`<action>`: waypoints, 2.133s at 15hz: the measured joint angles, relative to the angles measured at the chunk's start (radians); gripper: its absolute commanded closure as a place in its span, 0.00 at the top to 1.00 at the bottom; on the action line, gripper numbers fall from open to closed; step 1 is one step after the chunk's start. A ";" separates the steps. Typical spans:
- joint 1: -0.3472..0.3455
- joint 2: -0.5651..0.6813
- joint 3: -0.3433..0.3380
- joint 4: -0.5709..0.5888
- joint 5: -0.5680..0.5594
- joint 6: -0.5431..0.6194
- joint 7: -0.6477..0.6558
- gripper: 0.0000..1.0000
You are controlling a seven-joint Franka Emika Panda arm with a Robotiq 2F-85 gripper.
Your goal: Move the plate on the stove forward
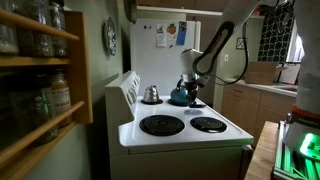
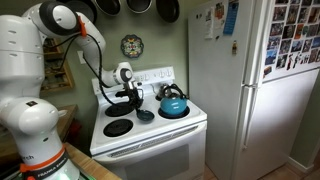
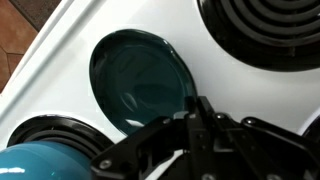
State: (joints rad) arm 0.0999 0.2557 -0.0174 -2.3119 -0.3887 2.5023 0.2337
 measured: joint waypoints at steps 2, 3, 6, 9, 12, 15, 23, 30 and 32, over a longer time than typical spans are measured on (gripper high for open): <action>0.010 0.014 -0.013 0.008 -0.028 -0.001 0.052 0.02; 0.016 0.020 -0.020 0.011 -0.040 -0.003 0.077 0.02; 0.036 0.038 -0.040 0.025 -0.084 -0.022 0.158 0.02; 0.062 0.056 -0.059 0.042 -0.136 -0.057 0.250 0.02; 0.080 0.073 -0.068 0.055 -0.175 -0.065 0.313 0.02; 0.095 0.093 -0.076 0.069 -0.213 -0.067 0.377 0.02; 0.102 0.161 -0.081 0.114 -0.299 -0.064 0.462 0.18; 0.102 0.167 -0.081 0.119 -0.306 -0.054 0.464 0.76; 0.102 0.167 -0.081 0.119 -0.308 -0.053 0.462 0.91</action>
State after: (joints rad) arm 0.2019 0.4222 -0.0982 -2.1926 -0.6968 2.4492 0.6959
